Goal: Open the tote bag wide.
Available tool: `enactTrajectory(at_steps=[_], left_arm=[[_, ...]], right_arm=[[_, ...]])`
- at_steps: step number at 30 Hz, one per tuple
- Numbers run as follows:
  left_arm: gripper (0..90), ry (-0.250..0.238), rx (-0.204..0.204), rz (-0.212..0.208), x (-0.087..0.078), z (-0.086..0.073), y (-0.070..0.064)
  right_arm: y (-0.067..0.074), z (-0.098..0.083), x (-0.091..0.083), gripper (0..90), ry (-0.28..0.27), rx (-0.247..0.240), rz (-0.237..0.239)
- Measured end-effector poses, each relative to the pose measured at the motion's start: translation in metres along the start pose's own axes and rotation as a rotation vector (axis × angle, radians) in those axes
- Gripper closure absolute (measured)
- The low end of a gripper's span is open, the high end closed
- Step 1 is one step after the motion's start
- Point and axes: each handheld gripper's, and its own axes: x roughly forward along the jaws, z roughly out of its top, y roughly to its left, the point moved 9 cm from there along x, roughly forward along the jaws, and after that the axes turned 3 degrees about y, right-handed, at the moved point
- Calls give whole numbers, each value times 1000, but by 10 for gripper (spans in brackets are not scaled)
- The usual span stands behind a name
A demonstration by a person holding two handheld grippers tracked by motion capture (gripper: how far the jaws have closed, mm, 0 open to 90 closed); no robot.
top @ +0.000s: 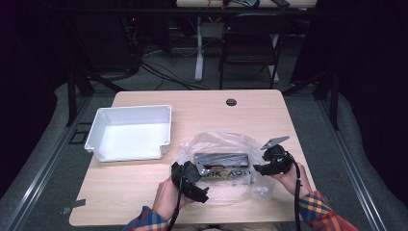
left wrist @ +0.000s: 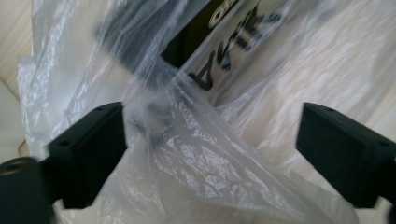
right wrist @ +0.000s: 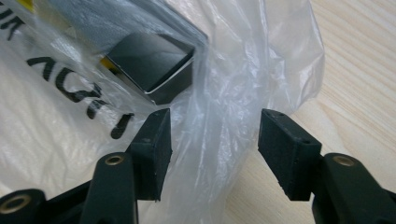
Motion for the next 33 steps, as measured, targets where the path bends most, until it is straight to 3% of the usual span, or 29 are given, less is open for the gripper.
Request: enactTrajectory(at_steps=[2,3,4,6,7,10,12,15,16,21,26,30,33], left_arm=[[252,39,11,23,5,-7,5],[331,56,7,36,8,-10,9],[378,62,2,42,9,-12,12],[466,54,-12,42,9,-13,15],[466,55,-9,40,8,-14,18],[655,29,-25,59,5,-15,27],[739,21,-30,59,5,-15,30],[769,4,-49,101,1,-15,45],[778,4,-49,101,1,-15,45],[787,-51,-90,182,-7,-4,73],[785,-63,-133,212,0,5,92],[782,-21,-159,206,19,6,101],[782,43,-146,199,40,2,100]], right_arm=[[-1,-1,4,471,-3,18,-6],[-4,-4,2,493,40,-17,-11],[-4,-3,5,530,18,6,-20],[-5,-3,6,556,15,16,-24],[-7,-3,6,603,14,9,-28],[-10,-2,5,747,-5,10,-45],[-10,-1,5,772,-11,13,-42],[-11,0,7,841,-7,2,-57],[-11,0,7,841,-7,2,-57],[-11,12,5,848,-47,-13,-87],[-18,26,10,830,-67,4,-103],[-22,28,20,821,-55,22,-99],[-28,25,36,815,1,20,-109]])
